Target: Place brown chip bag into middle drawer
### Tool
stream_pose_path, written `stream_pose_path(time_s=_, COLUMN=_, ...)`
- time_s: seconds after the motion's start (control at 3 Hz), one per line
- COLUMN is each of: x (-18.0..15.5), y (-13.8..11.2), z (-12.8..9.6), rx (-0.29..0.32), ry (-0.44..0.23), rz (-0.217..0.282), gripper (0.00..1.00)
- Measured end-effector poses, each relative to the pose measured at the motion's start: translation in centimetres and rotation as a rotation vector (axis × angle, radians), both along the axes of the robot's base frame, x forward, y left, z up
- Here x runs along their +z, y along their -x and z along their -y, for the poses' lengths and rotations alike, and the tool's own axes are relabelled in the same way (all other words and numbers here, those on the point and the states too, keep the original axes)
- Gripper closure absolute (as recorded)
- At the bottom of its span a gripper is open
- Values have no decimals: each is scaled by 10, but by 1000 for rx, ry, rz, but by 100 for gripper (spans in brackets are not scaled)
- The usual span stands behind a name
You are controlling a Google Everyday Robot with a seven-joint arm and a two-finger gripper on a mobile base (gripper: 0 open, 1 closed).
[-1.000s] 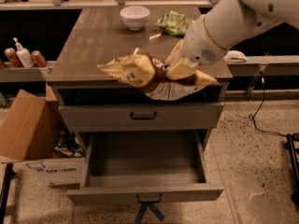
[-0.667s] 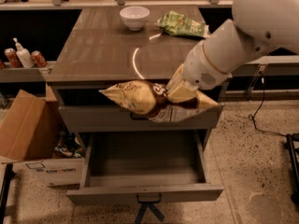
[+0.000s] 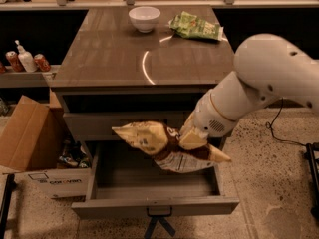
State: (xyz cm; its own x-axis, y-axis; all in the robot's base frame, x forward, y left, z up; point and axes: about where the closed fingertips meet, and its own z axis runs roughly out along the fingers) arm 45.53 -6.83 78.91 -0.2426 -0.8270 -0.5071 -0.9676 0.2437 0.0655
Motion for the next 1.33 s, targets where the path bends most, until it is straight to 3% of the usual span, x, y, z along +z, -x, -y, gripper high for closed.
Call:
stream_pose_path(time_s=0.33, x=-47, y=13, z=-3, rx=-13, ry=16, rz=-48, gripper=100)
stream_pose_path(time_s=1.0, x=-70, y=14, z=1, rx=-35, ry=36, rz=-77, gripper=100)
stream_pose_path(time_s=1.33, x=-128, y=5, z=24, rx=-117, ry=61, rz=-119, gripper=100)
